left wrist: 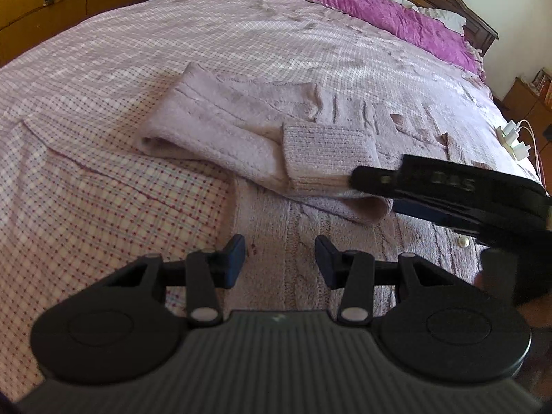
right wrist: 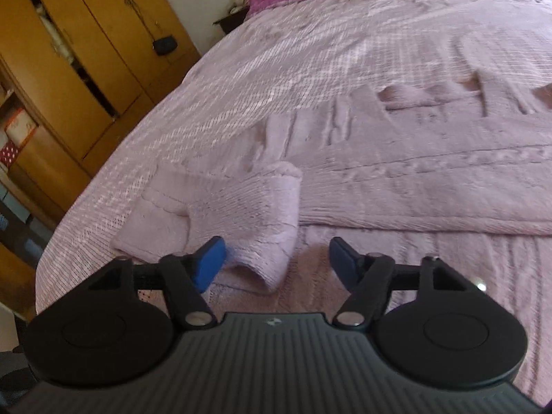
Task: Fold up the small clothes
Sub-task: 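Move the right gripper to the folded sleeve cuff and close on it, then lift the held sleeve with the right gripper and fold it over the body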
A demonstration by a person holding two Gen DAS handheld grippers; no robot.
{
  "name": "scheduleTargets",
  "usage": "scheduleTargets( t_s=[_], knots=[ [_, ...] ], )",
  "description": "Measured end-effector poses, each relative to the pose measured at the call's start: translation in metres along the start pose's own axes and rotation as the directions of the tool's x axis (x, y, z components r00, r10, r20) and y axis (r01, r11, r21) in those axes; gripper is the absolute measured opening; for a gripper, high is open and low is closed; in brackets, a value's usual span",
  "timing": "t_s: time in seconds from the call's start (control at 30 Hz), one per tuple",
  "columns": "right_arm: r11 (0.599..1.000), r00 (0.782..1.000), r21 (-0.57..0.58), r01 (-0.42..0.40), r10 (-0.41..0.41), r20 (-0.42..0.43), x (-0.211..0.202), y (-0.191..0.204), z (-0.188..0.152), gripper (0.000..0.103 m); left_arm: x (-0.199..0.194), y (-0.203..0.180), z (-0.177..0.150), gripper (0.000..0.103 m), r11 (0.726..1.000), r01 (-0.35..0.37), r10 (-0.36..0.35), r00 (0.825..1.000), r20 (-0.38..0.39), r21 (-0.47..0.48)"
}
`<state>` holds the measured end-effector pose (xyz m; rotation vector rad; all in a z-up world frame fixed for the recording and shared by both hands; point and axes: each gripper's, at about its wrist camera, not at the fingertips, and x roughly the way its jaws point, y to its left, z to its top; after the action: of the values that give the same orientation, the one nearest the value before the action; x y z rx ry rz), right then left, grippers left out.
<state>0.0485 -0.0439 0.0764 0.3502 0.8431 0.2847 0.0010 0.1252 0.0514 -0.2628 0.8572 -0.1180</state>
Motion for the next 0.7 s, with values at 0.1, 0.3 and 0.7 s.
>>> scheduleTargets(
  t_s=[0.1,0.3,0.7],
  knots=[
    [1.000,1.000,-0.018,-0.006,0.005,-0.027,0.015,0.002,0.004,0.059,0.001,0.000,0.000,0.047,1.000,0.008,-0.008,1.000,0.004,0.008],
    [0.998,1.000,-0.059,-0.022,0.021,-0.020,0.016,0.009,0.010,0.022,0.005,-0.002,0.002,0.047,0.999,0.017,-0.018,1.000,0.013,0.031],
    [0.998,0.991,-0.068,0.012,-0.002,0.136,-0.041,-0.001,0.054,0.015,0.019,-0.014,0.012,0.047,0.998,-0.006,0.005,1.000,0.010,0.068]
  ],
)
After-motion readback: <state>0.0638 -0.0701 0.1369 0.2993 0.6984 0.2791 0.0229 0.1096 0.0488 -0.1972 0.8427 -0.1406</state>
